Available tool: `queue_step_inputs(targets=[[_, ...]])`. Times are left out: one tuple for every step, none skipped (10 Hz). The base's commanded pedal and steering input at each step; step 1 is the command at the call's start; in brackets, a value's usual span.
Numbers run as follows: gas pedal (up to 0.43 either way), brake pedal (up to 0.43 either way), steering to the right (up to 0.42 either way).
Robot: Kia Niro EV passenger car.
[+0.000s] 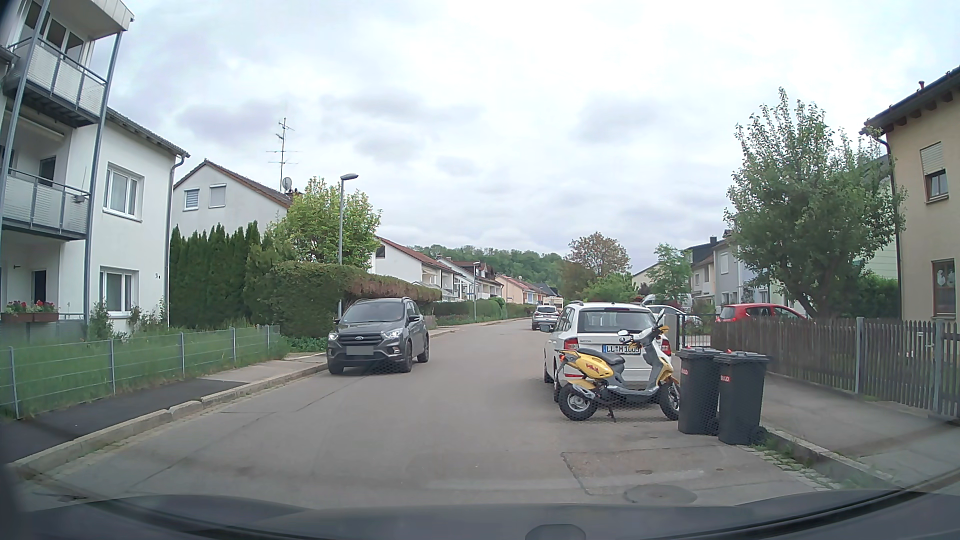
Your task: Follow the waypoints while adhering to traffic rules and regulations
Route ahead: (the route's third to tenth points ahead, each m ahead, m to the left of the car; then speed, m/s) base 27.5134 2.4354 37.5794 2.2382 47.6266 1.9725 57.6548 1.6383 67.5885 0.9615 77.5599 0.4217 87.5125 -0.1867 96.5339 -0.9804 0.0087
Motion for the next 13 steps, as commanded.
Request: queue_step_inputs(targets=[[0.0, 0.238, 0.015], [0.0, 0.238, 0.014], [0.0, 0.238, 0.015], [0.0, 0.238, 0.015], [0.0, 0.238, 0.015], [0.0, 0.238, 0.015], [0.0, 0.238, 0.015], [0.0, 0.238, 0.015], [0.0, 0.238, 0.015], [0.0, 0.238, 0.015], [0.0, 0.238, 0.014], [0.0, 0.238, 0.012], [0.0, 0.238, 0.009]])
